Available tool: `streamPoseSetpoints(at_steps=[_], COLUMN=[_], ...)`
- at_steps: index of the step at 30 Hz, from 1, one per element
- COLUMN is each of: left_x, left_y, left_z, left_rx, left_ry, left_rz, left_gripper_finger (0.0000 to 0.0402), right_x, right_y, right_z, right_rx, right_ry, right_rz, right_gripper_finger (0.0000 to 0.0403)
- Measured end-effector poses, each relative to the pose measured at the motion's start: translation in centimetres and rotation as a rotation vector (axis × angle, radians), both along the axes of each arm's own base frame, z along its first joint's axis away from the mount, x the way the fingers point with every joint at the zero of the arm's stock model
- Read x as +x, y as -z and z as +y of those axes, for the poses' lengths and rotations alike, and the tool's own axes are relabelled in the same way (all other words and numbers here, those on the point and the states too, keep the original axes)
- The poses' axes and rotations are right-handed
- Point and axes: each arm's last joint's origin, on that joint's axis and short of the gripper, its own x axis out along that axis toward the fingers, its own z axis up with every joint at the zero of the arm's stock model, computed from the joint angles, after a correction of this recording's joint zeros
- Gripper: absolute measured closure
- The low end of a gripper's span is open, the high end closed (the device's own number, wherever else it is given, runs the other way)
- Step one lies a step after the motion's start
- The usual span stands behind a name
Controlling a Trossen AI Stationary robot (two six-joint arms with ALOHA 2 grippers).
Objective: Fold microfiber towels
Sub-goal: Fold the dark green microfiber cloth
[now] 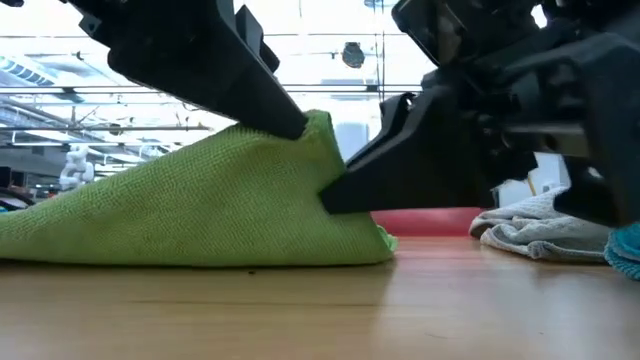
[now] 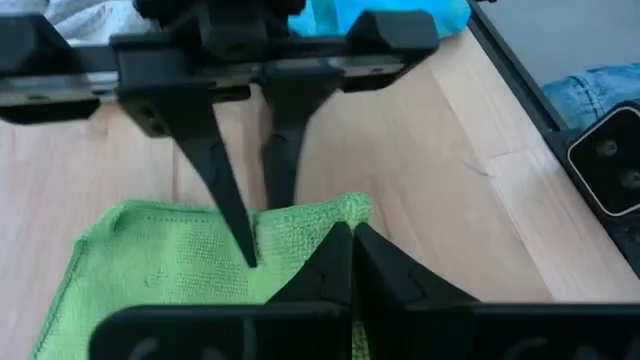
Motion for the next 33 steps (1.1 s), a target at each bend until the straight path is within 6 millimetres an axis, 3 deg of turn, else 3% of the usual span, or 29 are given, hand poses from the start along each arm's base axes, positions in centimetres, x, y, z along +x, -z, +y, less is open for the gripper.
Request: streamPoseSetpoints(at_steps=[2,4,13,19,27,33], left_x=[-0.1,-0.3,-2.0,-2.2,-1.5,-1.3], left_y=[0.1,0.2,0.1,0.9,3.1,3.4], left_z=[0.0,-0.1,-2.1,-3.3,-3.9,-3.6], left_rx=[-0.002,0.012,0.145,0.17,0.273,0.329], left_ry=[-0.017,-0.058,-0.151,-0.164,-0.225,-0.27], left_rz=[0.01,0.011,-0.071,-0.127,-0.213,-0.225], left_gripper_finger=[0.0396,0.0383,0.0235,0.017,0.0139,0.0137], right_x=[0.0,0.1,0.5,1.0,1.3,1.4], right_y=[0.0,-0.1,0.2,0.0,-0.1,-0.1], right_z=[0.0,0.0,-1.0,-1.6,-2.0,-2.4], right_rx=[0.004,0.032,0.194,0.29,0.329,0.366], right_ry=[0.0,0.016,0.118,0.13,0.157,0.181], right_rz=[-0.004,-0.005,0.018,0.01,0.003,0.002], right_gripper_finger=[0.0391,0.0391,0.0399,0.0397,0.0397,0.0397])
